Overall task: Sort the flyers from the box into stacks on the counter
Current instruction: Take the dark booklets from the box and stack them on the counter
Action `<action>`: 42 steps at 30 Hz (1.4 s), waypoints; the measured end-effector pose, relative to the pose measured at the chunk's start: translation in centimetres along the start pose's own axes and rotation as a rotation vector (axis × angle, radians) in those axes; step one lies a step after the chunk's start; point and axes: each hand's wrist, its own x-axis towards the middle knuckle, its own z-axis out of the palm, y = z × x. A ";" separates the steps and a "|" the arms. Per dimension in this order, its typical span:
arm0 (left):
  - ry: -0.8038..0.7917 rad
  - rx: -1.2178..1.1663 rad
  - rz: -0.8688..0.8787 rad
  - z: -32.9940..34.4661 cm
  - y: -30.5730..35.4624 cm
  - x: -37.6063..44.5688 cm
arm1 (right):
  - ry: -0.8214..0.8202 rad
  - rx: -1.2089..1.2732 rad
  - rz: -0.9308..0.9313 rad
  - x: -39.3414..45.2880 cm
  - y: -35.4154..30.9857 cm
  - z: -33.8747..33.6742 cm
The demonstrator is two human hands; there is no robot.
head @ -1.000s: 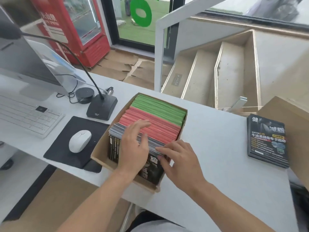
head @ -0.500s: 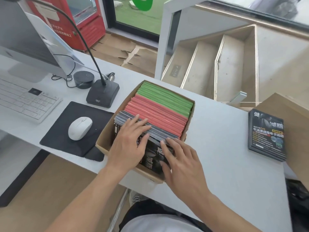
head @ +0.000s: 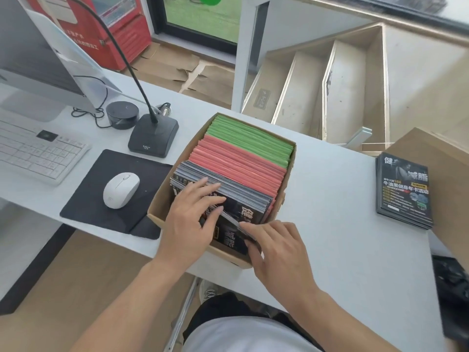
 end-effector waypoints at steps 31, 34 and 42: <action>-0.228 -0.823 -0.369 4.7 16.4 6.5 | 0.286 1.228 0.568 0.5 9.4 -11.9; -0.363 -0.840 -0.388 9.9 17.3 6.8 | 0.367 0.740 0.679 -2.4 13.1 -10.1; -0.499 -0.750 -0.291 17.4 16.7 4.6 | 0.411 0.698 0.857 -7.5 17.6 -7.1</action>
